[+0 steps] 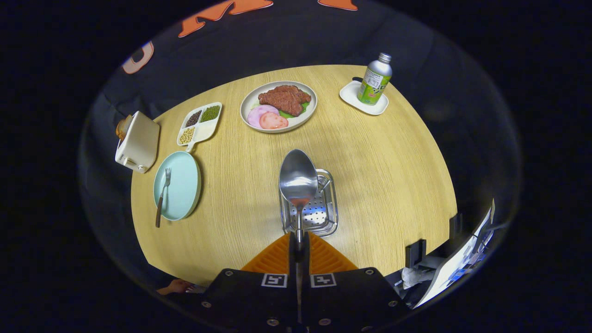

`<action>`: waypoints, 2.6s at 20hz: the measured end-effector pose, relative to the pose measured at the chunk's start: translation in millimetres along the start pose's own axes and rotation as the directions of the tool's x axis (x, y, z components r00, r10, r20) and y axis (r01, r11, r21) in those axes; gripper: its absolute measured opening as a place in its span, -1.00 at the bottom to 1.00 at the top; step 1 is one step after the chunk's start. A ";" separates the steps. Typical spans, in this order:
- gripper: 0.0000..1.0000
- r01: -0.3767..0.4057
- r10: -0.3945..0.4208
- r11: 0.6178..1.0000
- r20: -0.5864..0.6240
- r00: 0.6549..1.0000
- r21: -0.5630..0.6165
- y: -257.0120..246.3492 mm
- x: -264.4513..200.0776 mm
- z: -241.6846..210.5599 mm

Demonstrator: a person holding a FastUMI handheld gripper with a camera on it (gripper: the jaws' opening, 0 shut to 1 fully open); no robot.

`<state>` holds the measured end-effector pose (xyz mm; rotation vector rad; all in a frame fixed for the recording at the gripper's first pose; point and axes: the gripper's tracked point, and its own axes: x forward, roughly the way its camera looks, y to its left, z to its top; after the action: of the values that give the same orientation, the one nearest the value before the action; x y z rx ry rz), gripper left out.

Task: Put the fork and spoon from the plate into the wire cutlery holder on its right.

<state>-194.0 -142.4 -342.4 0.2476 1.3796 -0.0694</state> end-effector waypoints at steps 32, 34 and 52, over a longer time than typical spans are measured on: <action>0.71 -0.158 0.142 0.982 0.948 0.286 -0.100 130.5 -212.1 202.4; 0.74 -0.134 0.155 0.983 0.950 0.270 -0.122 150.8 -210.8 200.8; 0.81 -0.215 0.414 0.906 0.653 0.635 -0.365 371.8 -83.2 144.1</action>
<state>0.4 180.1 -187.1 0.2111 0.5175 0.2887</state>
